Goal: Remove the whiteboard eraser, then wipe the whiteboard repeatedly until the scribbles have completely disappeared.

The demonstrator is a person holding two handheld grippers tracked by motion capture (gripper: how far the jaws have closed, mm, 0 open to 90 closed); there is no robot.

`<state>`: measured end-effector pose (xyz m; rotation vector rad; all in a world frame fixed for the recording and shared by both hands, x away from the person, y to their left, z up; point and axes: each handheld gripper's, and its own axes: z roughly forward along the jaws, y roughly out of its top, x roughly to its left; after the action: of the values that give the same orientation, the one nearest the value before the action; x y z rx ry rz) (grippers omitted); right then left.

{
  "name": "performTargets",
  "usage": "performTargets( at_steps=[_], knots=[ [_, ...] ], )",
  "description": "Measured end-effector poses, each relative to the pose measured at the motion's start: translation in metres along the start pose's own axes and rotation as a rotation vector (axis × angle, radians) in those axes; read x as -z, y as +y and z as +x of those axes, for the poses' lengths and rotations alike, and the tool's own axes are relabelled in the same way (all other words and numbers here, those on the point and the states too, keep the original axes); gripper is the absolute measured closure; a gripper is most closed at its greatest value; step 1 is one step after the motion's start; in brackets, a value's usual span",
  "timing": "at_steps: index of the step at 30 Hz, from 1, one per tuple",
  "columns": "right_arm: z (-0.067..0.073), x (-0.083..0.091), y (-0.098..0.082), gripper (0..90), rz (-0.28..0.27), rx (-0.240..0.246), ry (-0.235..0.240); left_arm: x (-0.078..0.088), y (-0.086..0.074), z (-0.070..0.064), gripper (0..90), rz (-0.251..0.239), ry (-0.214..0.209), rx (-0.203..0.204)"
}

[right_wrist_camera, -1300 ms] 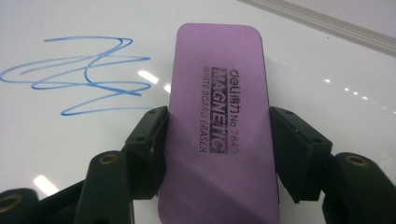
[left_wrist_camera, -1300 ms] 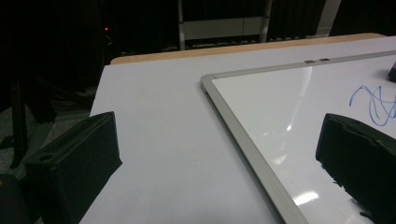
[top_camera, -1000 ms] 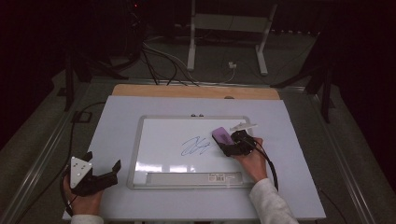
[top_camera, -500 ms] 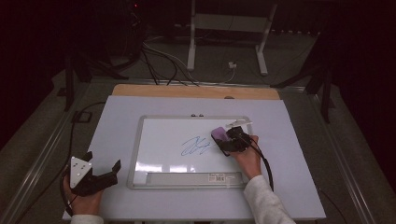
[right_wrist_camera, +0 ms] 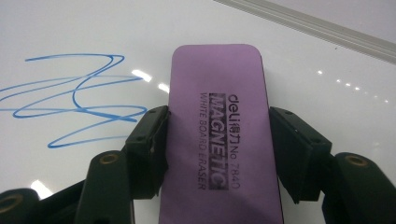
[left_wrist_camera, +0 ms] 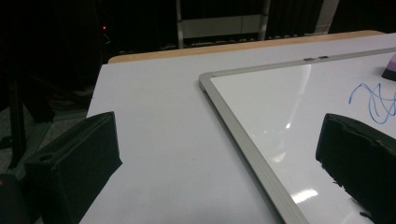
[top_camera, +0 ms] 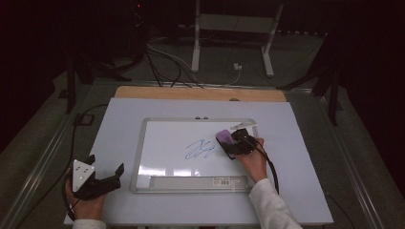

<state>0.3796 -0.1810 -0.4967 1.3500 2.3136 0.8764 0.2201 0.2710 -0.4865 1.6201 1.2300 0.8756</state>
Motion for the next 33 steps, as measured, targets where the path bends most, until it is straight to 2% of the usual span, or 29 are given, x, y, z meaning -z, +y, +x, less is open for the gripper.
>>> performTargets(
  at_steps=[14,22,24,25,30,33],
  knots=[
    [0.002,0.0,-0.001,41.3,0.0,-0.002,-0.001,0.0,0.0,-0.001,0.5,0.003,-0.001,-0.003],
    [0.015,0.003,-0.003,41.3,0.013,0.058,0.043,0.0,0.0,-0.001,0.5,0.001,0.0,-0.001],
    [0.013,0.003,-0.002,41.3,0.017,0.051,0.042,0.001,0.0,0.0,0.5,0.002,0.001,-0.001],
    [0.01,0.003,-0.002,41.4,0.021,0.04,0.023,0.001,0.0,0.0,0.5,0.001,0.0,0.001],
    [-0.008,0.004,0.0,41.4,0.026,-0.042,-0.041,0.0,0.0,0.0,0.5,0.001,0.0,0.003],
    [-0.004,0.004,-0.001,41.4,0.029,-0.038,-0.033,-0.001,0.0,-0.001,0.5,0.004,-0.001,0.001]
  ],
)
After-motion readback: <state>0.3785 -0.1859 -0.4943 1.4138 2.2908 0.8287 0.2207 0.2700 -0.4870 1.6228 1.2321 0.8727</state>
